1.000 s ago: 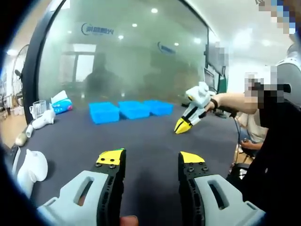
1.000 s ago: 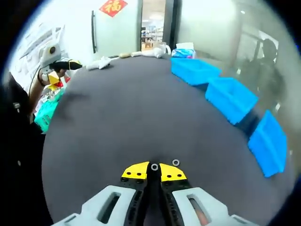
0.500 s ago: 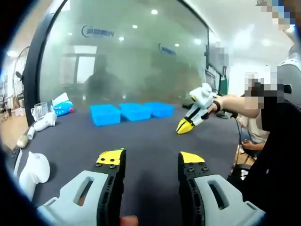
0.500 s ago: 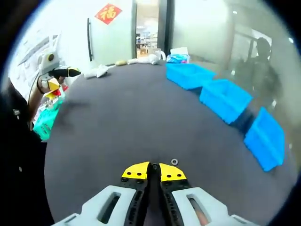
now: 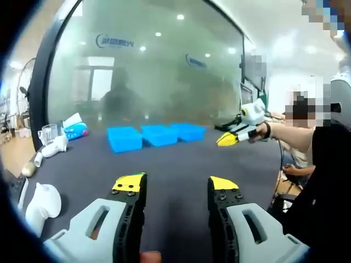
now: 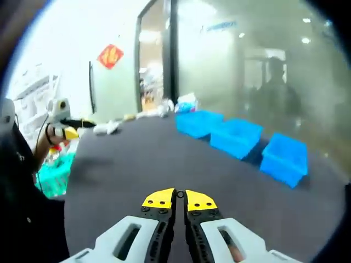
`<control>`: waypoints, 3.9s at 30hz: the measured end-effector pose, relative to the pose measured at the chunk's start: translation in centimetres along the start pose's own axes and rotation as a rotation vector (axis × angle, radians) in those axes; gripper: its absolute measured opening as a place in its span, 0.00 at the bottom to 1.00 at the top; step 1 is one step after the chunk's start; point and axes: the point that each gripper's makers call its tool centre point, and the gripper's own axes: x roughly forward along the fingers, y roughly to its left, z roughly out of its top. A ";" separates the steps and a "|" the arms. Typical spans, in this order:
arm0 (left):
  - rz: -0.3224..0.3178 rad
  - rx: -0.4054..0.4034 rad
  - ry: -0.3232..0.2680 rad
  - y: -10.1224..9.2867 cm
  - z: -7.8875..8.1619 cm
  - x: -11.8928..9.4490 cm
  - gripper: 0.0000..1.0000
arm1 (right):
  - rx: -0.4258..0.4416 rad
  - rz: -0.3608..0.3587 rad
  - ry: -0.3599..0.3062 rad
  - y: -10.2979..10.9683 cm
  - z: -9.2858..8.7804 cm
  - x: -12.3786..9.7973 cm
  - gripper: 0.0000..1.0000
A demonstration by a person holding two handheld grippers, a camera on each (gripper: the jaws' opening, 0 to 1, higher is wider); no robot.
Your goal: Sort the screws, nuts, and washers into the corresponding bins
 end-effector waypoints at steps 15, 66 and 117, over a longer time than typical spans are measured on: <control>0.028 0.008 -0.016 0.4 0.8 -0.1 0.43 | 0.069 -0.107 -0.222 -0.6 3.4 -3.0 0.04; 0.079 0.000 -0.033 2.5 0.6 -1.3 0.43 | -0.042 -0.316 -0.090 -13.5 9.8 18.1 0.09; 0.031 0.028 -0.039 0.0 1.9 -0.2 0.43 | 0.095 -0.159 -0.257 -1.5 1.5 -5.4 0.25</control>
